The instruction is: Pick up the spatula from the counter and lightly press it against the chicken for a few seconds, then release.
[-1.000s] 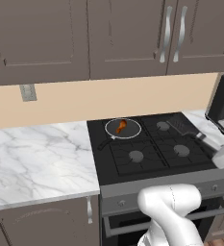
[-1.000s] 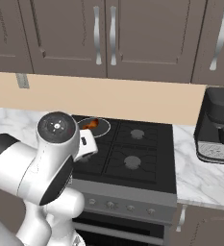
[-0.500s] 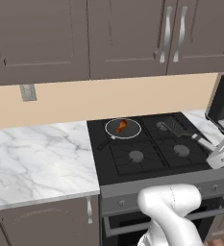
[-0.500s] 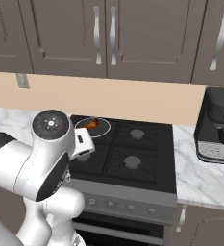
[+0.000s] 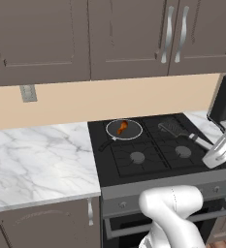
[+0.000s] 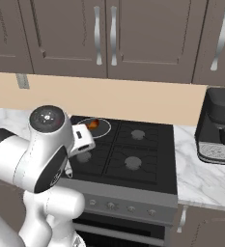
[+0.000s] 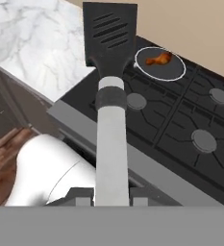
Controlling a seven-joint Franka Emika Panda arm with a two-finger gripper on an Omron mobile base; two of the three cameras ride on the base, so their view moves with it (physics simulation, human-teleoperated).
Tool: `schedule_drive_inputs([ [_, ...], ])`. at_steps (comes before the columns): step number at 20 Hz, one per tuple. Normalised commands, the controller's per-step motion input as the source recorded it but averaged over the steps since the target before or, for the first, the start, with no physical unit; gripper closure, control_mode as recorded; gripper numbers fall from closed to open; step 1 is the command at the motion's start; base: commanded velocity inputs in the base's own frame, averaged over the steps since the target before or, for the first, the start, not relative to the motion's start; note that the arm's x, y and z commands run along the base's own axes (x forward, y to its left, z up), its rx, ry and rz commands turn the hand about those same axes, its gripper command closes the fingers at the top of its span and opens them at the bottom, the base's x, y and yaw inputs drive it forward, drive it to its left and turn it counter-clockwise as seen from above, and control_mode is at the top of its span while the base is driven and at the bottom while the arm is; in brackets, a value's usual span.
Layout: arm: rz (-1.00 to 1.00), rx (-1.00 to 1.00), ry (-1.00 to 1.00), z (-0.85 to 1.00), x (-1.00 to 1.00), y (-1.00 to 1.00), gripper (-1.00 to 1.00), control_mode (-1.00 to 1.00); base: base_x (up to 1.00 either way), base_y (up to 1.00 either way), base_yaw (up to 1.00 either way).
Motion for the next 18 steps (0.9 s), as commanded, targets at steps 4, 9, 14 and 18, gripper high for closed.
schedule_drive_inputs([
  [4, 0.11, -0.03, 0.0, -0.01, 0.17, 0.0, 1.0, -1.0, 0.0, 0.0, 0.0],
  [9, 0.13, -0.02, 0.0, -0.02, 0.18, 0.0, 1.0, -1.0, 0.0, 0.0, 0.0],
  [14, 0.1, 0.0, 0.0, -0.08, 0.17, 0.05, 1.0, -1.0, 0.0, 0.0, 0.0],
  [18, 0.01, 0.0, 0.0, -0.17, 0.16, 0.05, 1.0, -1.0, 0.0, 0.0, 0.0],
])
